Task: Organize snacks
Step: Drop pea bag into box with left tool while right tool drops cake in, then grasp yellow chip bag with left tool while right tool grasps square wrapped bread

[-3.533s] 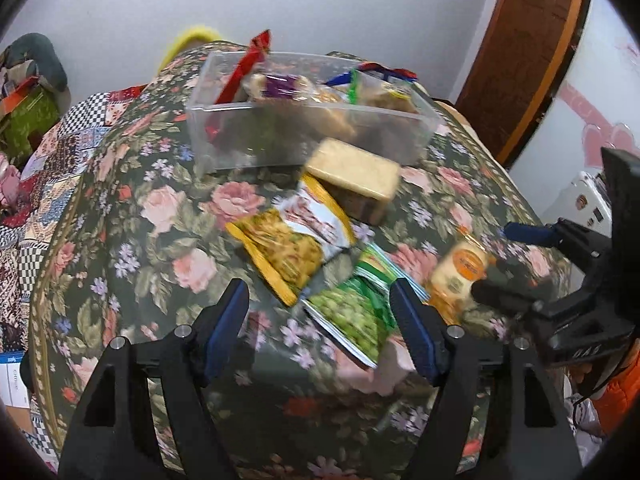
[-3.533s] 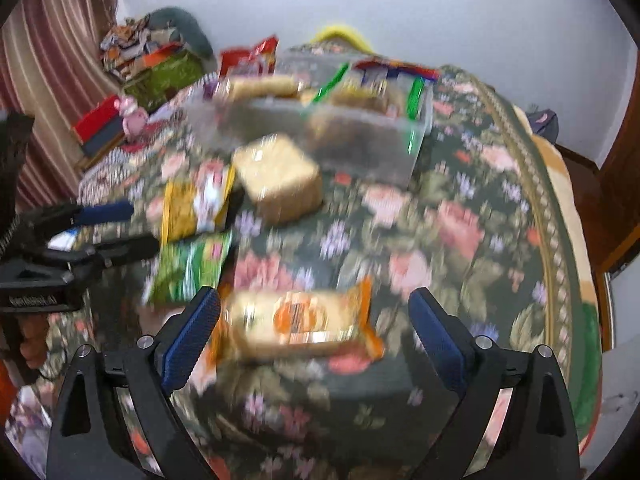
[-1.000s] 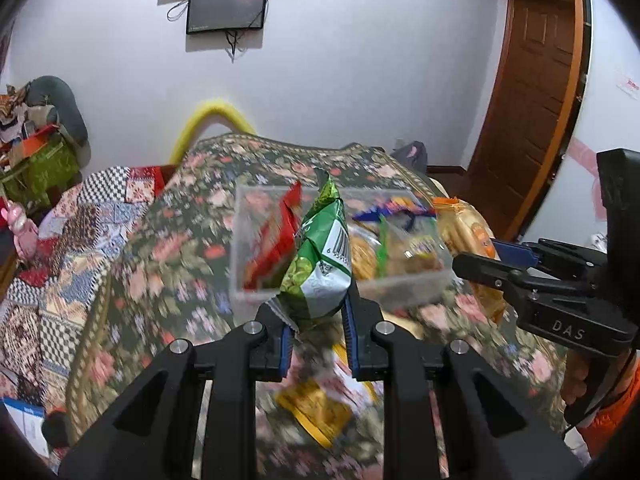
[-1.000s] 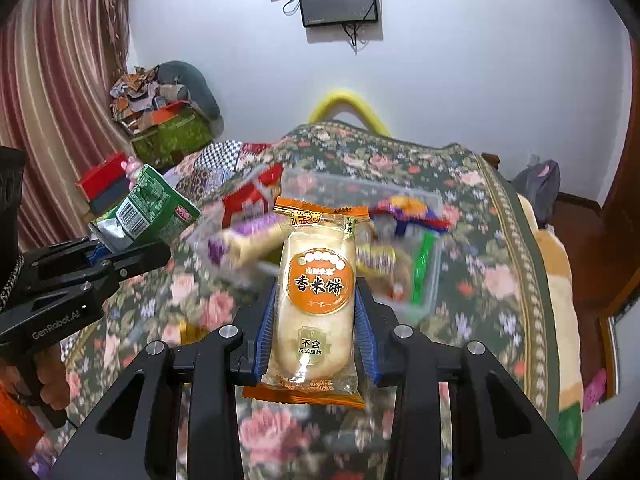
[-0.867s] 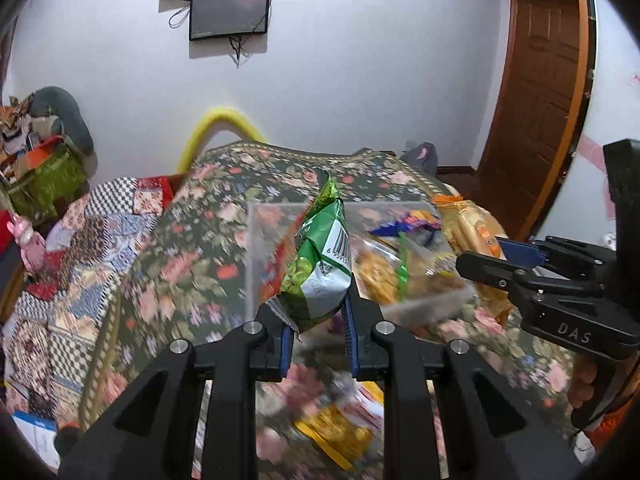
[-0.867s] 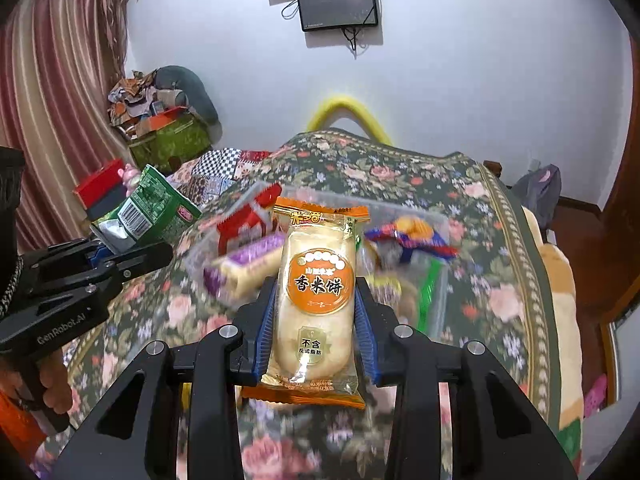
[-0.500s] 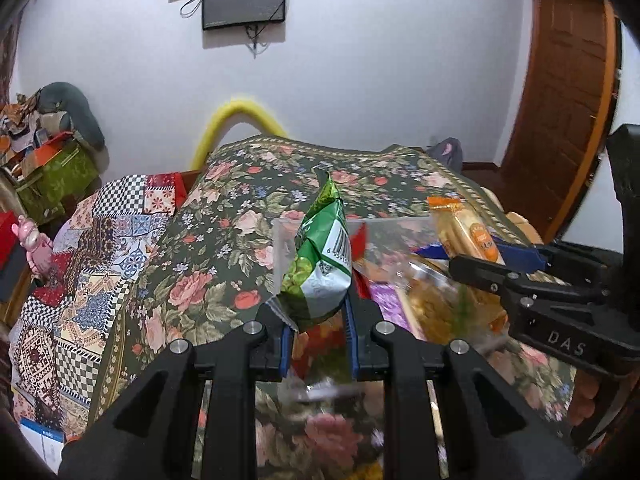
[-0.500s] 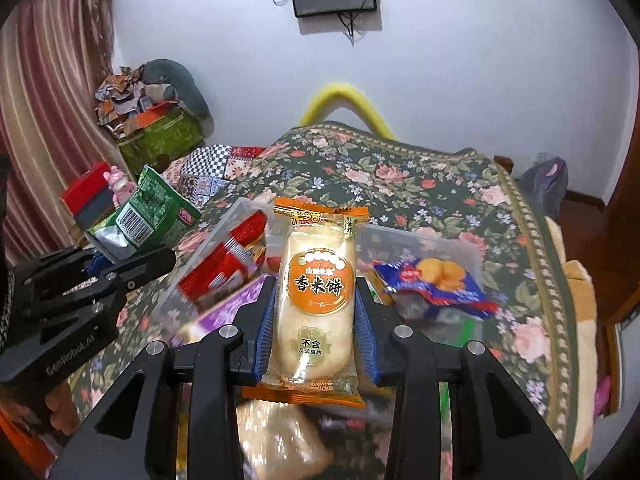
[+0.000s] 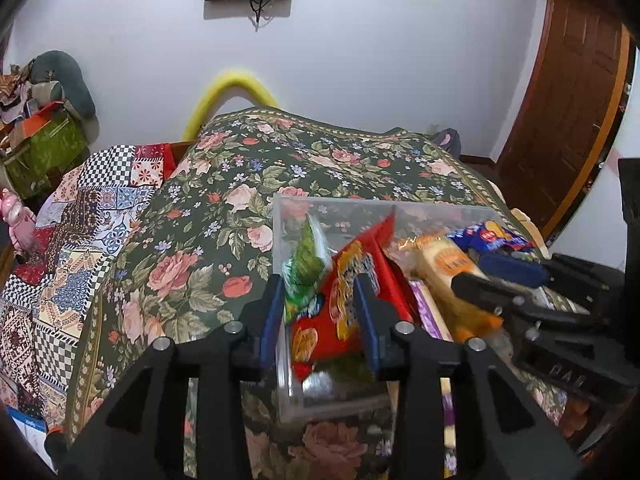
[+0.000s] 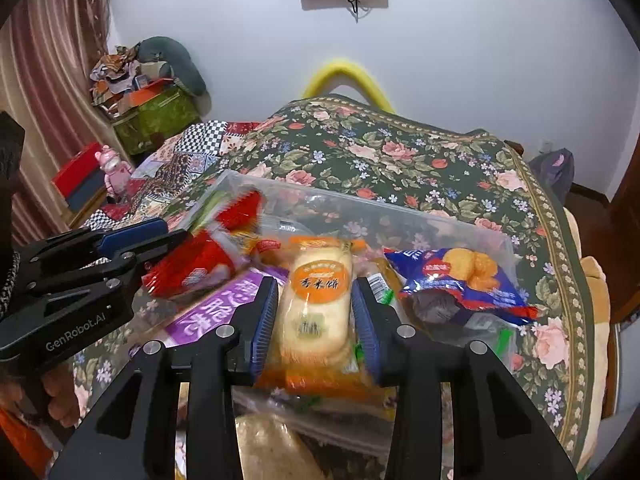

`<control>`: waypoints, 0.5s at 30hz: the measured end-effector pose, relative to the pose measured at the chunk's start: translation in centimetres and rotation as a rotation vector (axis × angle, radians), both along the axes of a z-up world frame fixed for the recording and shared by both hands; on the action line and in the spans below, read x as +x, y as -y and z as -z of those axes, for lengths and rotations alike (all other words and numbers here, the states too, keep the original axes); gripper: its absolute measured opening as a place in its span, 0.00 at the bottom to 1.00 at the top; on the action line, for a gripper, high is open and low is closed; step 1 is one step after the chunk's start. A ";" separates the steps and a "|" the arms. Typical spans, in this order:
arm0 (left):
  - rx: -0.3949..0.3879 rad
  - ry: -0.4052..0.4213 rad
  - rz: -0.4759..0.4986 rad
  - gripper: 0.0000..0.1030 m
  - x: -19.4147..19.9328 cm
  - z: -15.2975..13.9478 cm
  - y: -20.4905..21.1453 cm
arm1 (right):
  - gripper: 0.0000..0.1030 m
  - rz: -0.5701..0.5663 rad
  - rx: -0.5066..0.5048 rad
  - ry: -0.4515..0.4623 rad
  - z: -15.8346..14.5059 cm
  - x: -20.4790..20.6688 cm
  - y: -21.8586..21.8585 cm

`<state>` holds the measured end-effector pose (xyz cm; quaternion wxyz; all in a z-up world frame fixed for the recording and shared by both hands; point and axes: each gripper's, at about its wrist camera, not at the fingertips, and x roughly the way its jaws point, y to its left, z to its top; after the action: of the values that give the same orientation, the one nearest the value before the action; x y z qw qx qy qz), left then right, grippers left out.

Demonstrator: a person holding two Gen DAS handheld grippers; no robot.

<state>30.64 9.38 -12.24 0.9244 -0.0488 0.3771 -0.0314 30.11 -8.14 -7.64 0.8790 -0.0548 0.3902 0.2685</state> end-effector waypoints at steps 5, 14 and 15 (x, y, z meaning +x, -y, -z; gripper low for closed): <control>-0.002 0.009 0.022 0.35 -2.4 -0.8 0.1 | 0.35 -0.011 0.038 0.007 -1.0 -1.6 1.6; -0.004 0.001 0.055 0.52 -7.7 -0.9 0.4 | 0.44 -0.060 0.040 0.008 -0.9 -5.6 3.7; -0.010 -0.006 0.058 0.53 -8.2 -0.7 0.4 | 0.46 -0.067 0.038 0.003 -0.6 -6.1 3.8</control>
<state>22.47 8.94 -11.54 0.9217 -0.0424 0.3809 -0.0600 24.05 -11.97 -7.01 0.8710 -0.0517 0.3818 0.3049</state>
